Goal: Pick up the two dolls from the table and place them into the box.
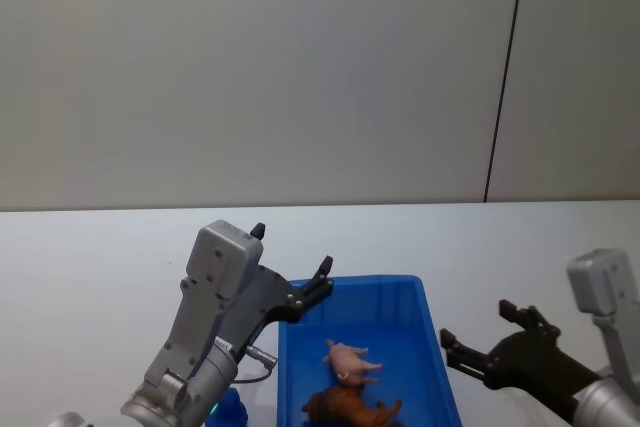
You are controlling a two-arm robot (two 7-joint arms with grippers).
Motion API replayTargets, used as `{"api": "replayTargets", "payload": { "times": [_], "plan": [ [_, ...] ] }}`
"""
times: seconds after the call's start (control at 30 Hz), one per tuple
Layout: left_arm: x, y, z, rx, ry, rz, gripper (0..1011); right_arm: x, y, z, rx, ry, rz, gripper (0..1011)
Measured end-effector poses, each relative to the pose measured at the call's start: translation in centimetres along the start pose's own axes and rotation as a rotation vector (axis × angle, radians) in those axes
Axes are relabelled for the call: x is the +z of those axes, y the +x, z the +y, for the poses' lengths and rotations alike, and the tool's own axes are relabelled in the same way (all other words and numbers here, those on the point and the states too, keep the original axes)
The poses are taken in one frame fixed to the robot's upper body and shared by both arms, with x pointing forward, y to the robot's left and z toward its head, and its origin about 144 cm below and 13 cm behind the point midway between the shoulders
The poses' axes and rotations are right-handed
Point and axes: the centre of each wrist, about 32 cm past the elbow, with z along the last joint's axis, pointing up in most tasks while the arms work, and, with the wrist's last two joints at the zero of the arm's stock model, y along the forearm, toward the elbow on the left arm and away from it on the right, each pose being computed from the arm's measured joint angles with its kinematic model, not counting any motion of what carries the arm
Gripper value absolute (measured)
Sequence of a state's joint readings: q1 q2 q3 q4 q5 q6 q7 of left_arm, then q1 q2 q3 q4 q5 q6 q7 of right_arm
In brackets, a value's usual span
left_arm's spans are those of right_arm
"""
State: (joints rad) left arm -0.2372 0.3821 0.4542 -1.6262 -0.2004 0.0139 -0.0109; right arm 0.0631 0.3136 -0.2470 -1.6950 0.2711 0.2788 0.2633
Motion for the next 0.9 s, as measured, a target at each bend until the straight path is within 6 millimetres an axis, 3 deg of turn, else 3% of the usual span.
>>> {"api": "replayTargets", "payload": {
  "times": [0.57, 0.9],
  "plan": [
    [0.0, 0.2, 0.5, 0.008, 0.021, -0.012, 1001, -0.4, 1.0, -2.0, -0.046, 0.025, -0.009, 1001],
    [-0.7, 0.6, 3.0, 0.059, 0.089, -0.023, 1002, -0.5, 1.2, -2.4, -0.054, 0.03, -0.01, 1001]
  ]
}}
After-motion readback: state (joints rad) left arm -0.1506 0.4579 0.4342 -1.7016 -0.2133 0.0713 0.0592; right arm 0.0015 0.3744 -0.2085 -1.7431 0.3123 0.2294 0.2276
